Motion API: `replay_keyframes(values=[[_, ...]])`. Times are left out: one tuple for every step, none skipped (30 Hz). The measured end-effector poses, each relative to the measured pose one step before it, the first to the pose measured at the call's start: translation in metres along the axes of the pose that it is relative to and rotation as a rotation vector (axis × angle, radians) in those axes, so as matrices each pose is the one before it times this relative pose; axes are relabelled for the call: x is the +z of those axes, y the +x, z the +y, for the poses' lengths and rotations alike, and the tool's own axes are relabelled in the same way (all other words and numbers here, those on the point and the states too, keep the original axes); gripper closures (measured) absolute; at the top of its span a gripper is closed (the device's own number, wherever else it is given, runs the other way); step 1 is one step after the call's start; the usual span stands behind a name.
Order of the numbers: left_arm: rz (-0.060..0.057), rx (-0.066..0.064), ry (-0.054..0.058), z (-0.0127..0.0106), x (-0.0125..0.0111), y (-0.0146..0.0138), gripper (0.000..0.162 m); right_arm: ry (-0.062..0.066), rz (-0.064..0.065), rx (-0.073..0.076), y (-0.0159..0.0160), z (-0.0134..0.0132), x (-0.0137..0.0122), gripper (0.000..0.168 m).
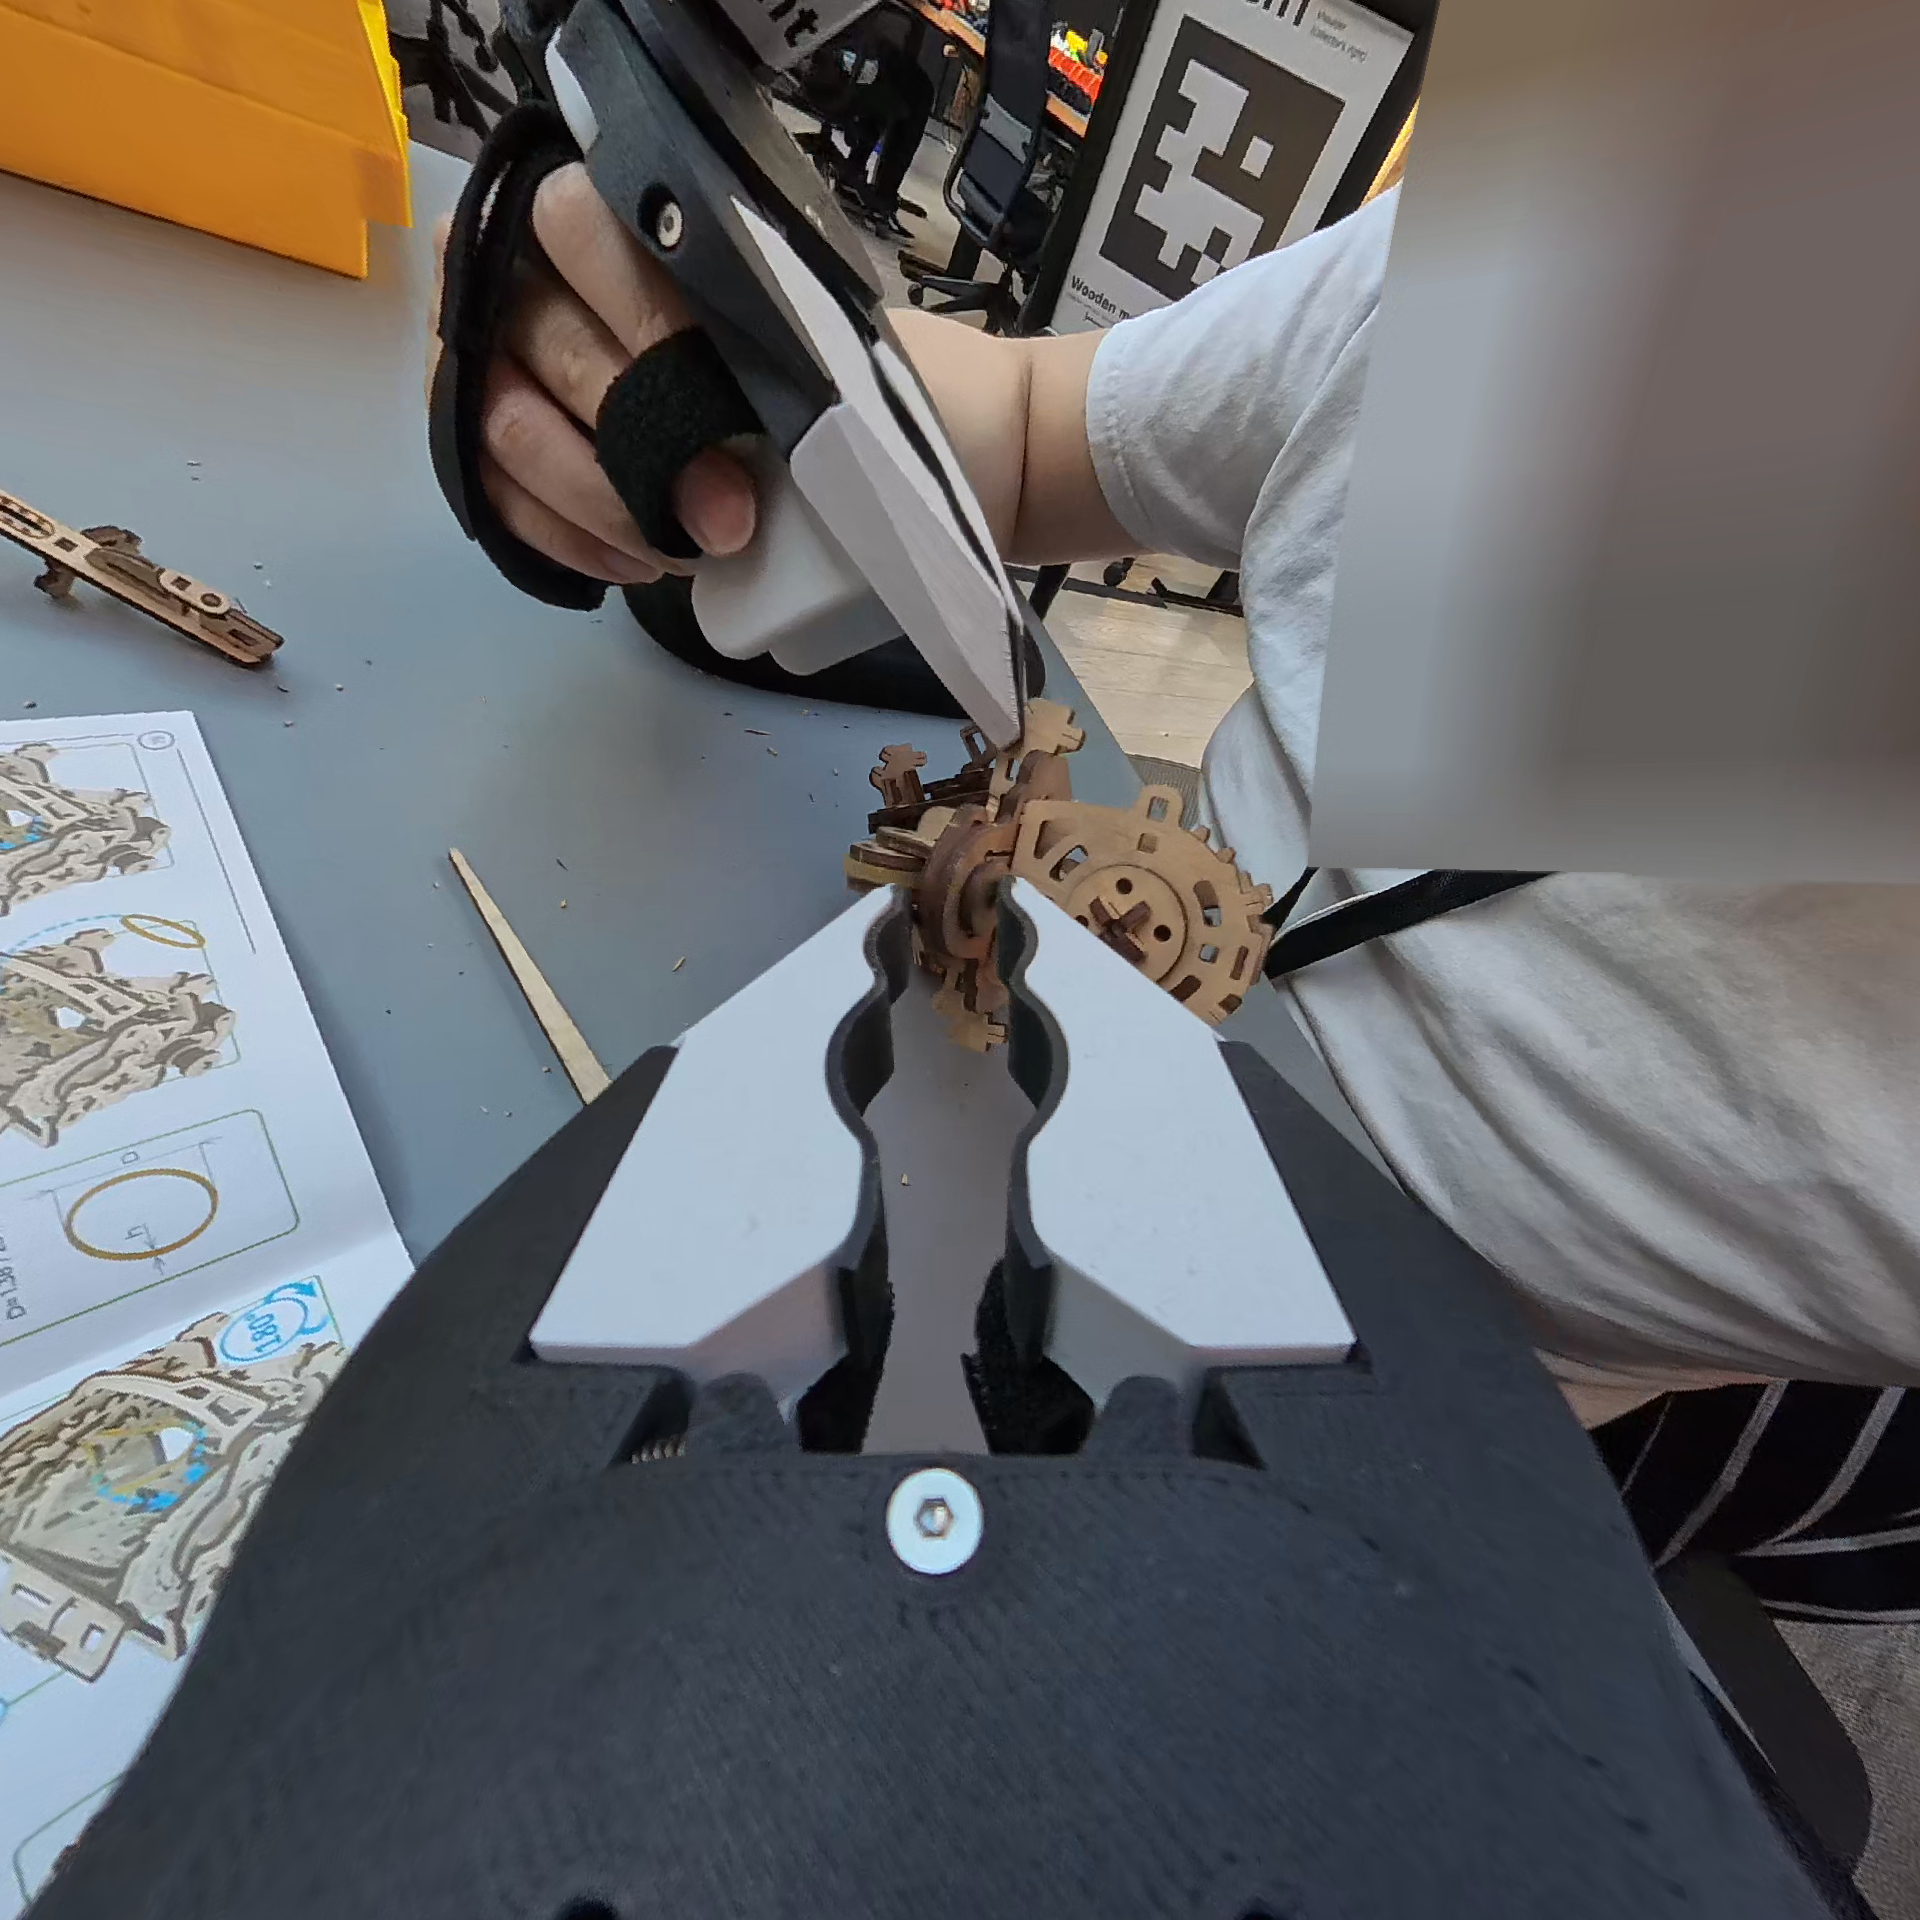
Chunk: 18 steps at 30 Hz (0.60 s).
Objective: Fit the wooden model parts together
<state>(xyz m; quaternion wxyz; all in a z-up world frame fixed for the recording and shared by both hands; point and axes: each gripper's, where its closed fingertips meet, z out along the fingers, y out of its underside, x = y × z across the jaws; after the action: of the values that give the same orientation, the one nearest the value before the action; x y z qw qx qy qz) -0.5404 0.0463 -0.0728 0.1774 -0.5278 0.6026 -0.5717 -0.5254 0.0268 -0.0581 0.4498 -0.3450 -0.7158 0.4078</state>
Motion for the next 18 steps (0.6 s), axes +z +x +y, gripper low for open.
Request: replay_keyframes(values=[[-0.0021,0.0076,0.0000,0.00023,-0.00003,0.00044,0.149,0.0033,-0.0003,0.0027,0.00011,0.00002,-0.00016,0.166],[-0.0036,0.0072,-0.0039,0.00096,0.00019,0.00004,0.149,0.0001,-0.0010,0.0054,0.00038,0.00047,-0.00006,0.166],[-0.0033,0.0074,-0.0073,0.00141,0.00046,-0.00012,0.149,-0.0027,-0.0026,0.0030,-0.00018,0.00099,0.00017,0.166],[-0.0036,0.0041,-0.0072,0.00137,0.00062,-0.00036,0.149,-0.0023,-0.0033,0.0020,-0.00041,0.00108,0.00052,0.166],[-0.0001,-0.0034,-0.0069,0.00128,0.00072,-0.00019,0.149,-0.0019,-0.0045,0.0041,-0.00067,0.00108,0.00043,0.166],[0.0048,-0.0100,-0.0042,0.00096,0.00069,0.00013,0.149,0.0016,-0.0041,0.0053,-0.00048,0.00065,0.00038,0.166],[0.0066,-0.0135,0.0008,0.00026,0.00049,0.00022,0.148,0.0057,-0.0016,0.0058,-0.00010,-0.00003,-0.00003,0.166],[0.0045,-0.0150,0.0037,-0.00008,0.00048,-0.00024,0.146,0.0033,0.0013,0.0045,0.00052,0.00018,-0.00037,0.166],[-0.0005,-0.0130,0.0038,-0.00010,0.00034,-0.00088,0.146,-0.0010,0.0015,0.0025,0.00055,0.00067,-0.00052,0.166],[-0.0006,-0.0018,-0.0013,0.00071,0.00034,-0.00048,0.148,0.0026,0.0004,0.0058,0.00048,0.00027,-0.00060,0.166],[-0.0071,0.0040,-0.0028,0.00068,0.00029,-0.00081,0.149,0.0031,0.0039,0.0057,0.00100,0.00041,-0.00054,0.166],[-0.0150,0.0065,-0.0072,0.00108,0.00003,-0.00170,0.149,-0.0025,0.0041,0.0077,0.00110,0.00165,-0.00040,0.166],[-0.0190,0.0017,-0.0103,0.00143,-0.00022,-0.00238,0.150,-0.0092,0.0026,0.0126,0.00121,0.00292,-0.00010,0.166],[-0.0174,-0.0050,-0.0106,0.00160,-0.00060,-0.00243,0.150,-0.0134,0.0050,0.0212,0.00205,0.00320,-0.00009,0.165],[-0.0081,-0.0095,-0.0028,0.00081,-0.00083,-0.00115,0.150,-0.0077,0.0016,0.0234,0.00179,0.00193,-0.00017,0.165],[-0.0018,-0.0147,0.0050,-0.00018,-0.00094,-0.00052,0.150,0.0014,0.0035,0.0152,0.00150,0.00010,-0.00038,0.165],[-0.0139,-0.0226,0.0022,0.00017,-0.00123,-0.00254,0.150,0.0023,0.0110,0.0095,0.00222,-0.00069,-0.00062,0.162],[-0.0214,-0.0227,-0.0046,0.00113,-0.00142,-0.00398,0.150,0.0020,0.0157,0.0210,0.00315,-0.00148,-0.00128,0.151]])
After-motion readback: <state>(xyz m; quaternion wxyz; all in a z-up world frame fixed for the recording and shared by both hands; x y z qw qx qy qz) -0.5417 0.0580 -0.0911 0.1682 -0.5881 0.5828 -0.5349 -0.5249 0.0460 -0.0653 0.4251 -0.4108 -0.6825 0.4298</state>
